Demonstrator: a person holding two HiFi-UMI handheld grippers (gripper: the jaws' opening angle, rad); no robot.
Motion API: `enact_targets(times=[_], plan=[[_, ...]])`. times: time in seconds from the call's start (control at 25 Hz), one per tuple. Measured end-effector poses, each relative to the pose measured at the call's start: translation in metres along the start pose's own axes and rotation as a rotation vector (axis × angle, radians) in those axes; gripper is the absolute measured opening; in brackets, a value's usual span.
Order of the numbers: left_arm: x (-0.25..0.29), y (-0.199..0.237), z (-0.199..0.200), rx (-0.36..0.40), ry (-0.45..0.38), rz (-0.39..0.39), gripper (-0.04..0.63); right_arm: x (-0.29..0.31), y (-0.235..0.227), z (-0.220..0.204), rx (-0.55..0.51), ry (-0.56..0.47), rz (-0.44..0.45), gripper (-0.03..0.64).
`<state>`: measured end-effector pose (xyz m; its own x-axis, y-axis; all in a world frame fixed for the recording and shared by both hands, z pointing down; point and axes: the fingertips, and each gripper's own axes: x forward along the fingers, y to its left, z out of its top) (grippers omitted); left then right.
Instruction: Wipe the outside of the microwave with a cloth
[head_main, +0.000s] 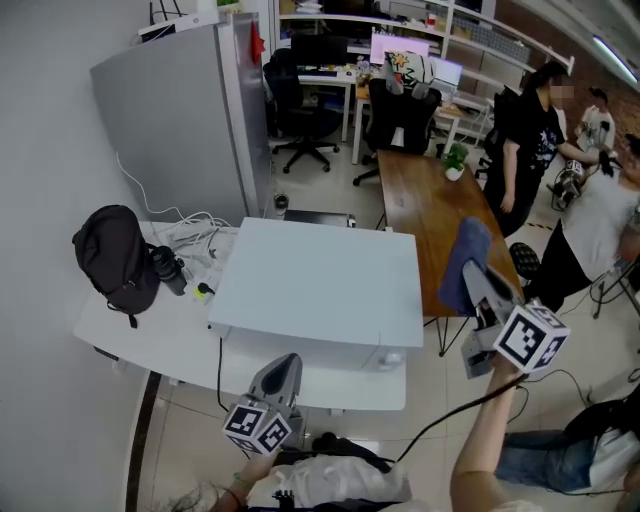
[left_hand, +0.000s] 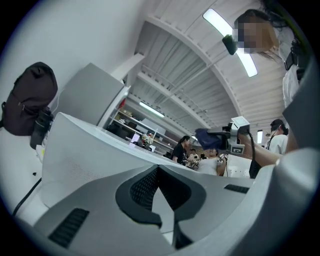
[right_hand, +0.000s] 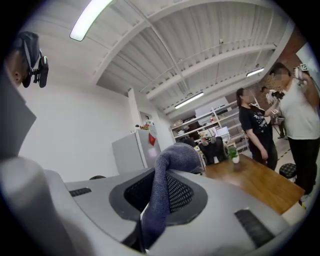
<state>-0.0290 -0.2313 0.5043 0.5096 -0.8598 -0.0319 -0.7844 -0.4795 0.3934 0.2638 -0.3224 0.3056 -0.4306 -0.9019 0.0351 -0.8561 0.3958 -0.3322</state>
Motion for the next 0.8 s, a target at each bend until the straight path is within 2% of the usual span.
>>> enact_targets(times=[0.12, 0.24, 0.36, 0.44, 0.64, 0.8], plan=[[-0.012, 0.009, 0.013, 0.009, 0.002, -0.043, -0.014, 0.06, 0.061, -0.009, 0.043, 0.058, 0.091, 0.071], [-0.031, 0.021, 0.027, 0.017, -0.001, -0.076, -0.014, 0.132, 0.134, -0.032, -0.02, 0.162, 0.166, 0.071], [-0.055, 0.036, 0.039, 0.031, 0.008, -0.109, -0.014, 0.205, 0.196, -0.085, -0.033, 0.301, 0.23, 0.071], [-0.07, 0.049, 0.044, 0.037, 0.015, -0.119, -0.014, 0.244, 0.22, -0.131, -0.024, 0.409, 0.227, 0.071], [-0.103, 0.082, 0.052, 0.026, 0.018, -0.108, -0.014, 0.293, 0.223, -0.217, 0.001, 0.611, 0.123, 0.071], [-0.118, 0.098, 0.057, 0.006, 0.01, -0.098, -0.014, 0.287, 0.183, -0.225, 0.008, 0.661, 0.018, 0.072]])
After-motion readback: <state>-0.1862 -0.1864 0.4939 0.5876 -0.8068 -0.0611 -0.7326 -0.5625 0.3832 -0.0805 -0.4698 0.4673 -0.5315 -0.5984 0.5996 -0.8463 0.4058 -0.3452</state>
